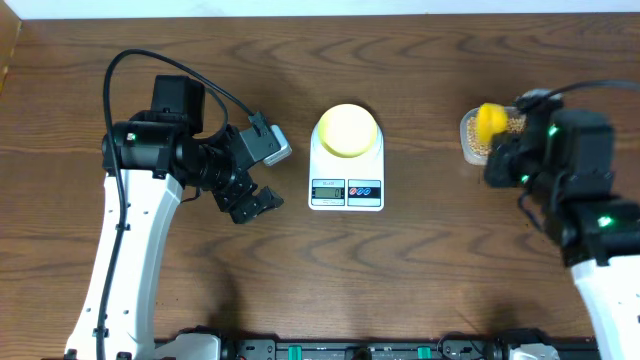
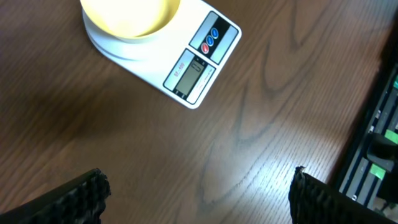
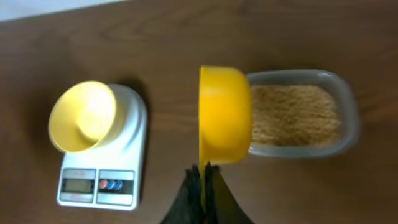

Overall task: Scoop item into bowl and weigh 50g on scale
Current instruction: 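Move the yellow scoop with the right gripper over the soybean tub, then dip the yellow scoop into the soybeans and scoop them up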

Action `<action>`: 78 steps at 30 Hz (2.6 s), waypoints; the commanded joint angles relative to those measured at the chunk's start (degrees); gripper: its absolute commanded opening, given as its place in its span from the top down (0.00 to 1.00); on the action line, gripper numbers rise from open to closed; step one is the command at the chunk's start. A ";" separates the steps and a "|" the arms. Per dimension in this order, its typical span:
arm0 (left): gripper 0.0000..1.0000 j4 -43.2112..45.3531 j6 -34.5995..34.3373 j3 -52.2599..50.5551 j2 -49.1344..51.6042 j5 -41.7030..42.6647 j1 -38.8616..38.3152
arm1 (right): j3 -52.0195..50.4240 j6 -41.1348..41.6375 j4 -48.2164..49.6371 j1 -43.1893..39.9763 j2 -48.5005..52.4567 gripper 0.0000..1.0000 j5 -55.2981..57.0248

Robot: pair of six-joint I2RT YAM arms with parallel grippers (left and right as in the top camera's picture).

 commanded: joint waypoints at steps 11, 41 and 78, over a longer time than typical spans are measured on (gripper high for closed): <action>0.05 -0.37 0.98 0.50 0.35 0.72 -0.09 | 12.09 -9.64 -5.46 -1.60 18.03 0.99 18.53; 0.05 -0.37 1.01 0.50 0.35 0.74 -0.09 | 12.09 -17.25 0.70 -0.74 39.69 0.99 25.27; 0.05 -0.37 0.98 0.50 0.33 0.74 -0.09 | 11.06 -16.39 -5.46 -20.04 42.32 0.99 -25.40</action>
